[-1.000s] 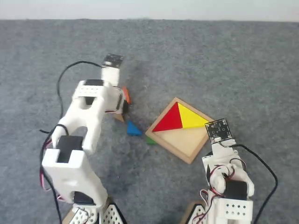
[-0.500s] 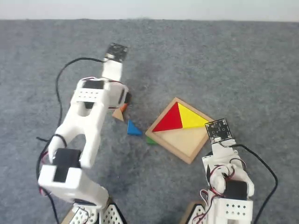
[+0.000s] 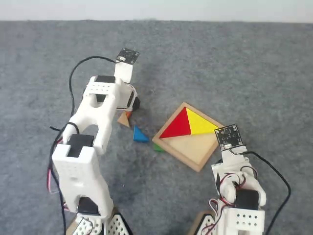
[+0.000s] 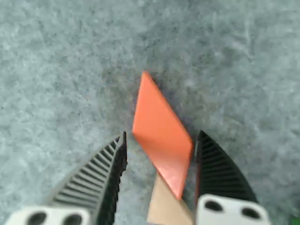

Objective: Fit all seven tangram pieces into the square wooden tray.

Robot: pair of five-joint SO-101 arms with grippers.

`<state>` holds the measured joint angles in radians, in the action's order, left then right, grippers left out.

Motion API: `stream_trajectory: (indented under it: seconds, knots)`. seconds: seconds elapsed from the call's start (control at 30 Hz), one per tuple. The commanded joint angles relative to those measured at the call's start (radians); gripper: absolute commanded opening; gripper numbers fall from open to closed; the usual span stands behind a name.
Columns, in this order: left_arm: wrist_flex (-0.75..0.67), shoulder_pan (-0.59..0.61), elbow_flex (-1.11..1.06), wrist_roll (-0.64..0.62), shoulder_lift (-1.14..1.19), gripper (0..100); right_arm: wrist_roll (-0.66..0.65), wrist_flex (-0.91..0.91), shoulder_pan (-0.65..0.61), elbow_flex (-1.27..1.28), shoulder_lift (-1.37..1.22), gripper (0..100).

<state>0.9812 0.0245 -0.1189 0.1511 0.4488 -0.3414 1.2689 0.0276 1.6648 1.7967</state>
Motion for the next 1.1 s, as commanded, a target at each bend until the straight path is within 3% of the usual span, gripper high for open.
stream_trajectory:
  seconds: [0.0,0.3,0.47,0.57,0.67,0.87,1.07]
  knots:
    - [0.029,0.011,0.047,-0.006,-0.009,22,0.002,0.013,-0.005,0.018,0.019,0.8]
    - [-0.012,0.003,0.022,0.014,-0.078,22,0.002,0.013,-0.005,0.018,0.019,0.8]
    - [-0.173,-0.031,-0.137,0.037,-0.187,22,0.002,0.013,-0.005,0.018,0.019,0.8]
    - [-0.193,-0.08,-0.143,0.064,-0.178,22,0.002,0.013,-0.005,0.018,0.019,0.8]
    - [-0.152,-0.106,-0.093,0.069,-0.103,22,0.002,0.013,-0.005,0.018,0.019,0.8]
    - [0.011,-0.046,0.091,0.069,0.026,19,0.002,0.013,-0.005,0.018,0.019,0.8]
    - [0.055,-0.014,0.101,0.069,0.035,18,0.002,0.013,-0.005,0.018,0.019,0.8]
